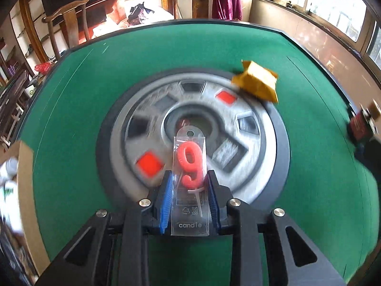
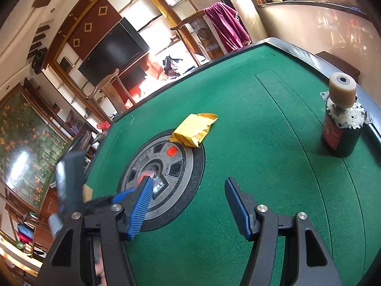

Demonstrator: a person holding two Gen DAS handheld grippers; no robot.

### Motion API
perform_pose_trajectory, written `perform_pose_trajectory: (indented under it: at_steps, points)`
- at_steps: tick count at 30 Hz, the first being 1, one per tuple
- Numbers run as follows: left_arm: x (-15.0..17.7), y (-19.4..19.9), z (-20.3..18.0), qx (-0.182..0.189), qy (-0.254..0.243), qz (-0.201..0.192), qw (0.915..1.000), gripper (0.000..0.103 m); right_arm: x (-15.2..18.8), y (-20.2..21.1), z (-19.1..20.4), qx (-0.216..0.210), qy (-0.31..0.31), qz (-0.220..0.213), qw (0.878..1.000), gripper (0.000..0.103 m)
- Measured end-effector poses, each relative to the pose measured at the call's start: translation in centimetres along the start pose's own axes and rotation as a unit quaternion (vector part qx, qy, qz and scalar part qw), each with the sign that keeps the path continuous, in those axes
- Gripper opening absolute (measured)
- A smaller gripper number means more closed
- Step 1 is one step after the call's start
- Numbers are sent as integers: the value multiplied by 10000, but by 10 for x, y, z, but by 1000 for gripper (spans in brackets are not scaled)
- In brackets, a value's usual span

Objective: Organize objects
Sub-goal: 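Grasp the clear packaged red number candle with the left tool, then grasp the yellow snack pack with the right tool while the left tool holds the candle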

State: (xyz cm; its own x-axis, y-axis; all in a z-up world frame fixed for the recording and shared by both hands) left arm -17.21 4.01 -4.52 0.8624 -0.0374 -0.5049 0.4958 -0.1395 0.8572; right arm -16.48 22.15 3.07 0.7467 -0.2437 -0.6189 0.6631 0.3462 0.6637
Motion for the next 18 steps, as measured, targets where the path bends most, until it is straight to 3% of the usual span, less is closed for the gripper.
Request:
perform_pose_trajectory:
  at_steps: [6,9,16,18]
  points:
    - [55,39,20,113,251,-268,9993,27,3,-7,-1,209,140,13,9997,67]
    - [67,42,21,121,169,-329,9992,27,3,-15,0,350,135,75,9993,68]
    - [60,35,16,286,14,-376,9989,27,-17,-43,29,603,428,297,9968,74]
    - [59,37,23,597,229,-372,9973,27,-29,-53,33,767,406,252,9959,75]
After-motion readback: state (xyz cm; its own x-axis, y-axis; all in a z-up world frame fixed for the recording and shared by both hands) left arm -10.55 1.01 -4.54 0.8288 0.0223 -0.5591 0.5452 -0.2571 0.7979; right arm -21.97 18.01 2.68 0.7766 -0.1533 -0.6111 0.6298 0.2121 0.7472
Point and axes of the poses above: each gripper's, at about its wrist camera, not at the fingertips, and y roughly against the way its jaws point, z to its left, x to its underside, the point moved 7 cm from there along -y, roughly the way its jaws point, and after that the axes turned 7 degrees about x, right-handed, at the moved point
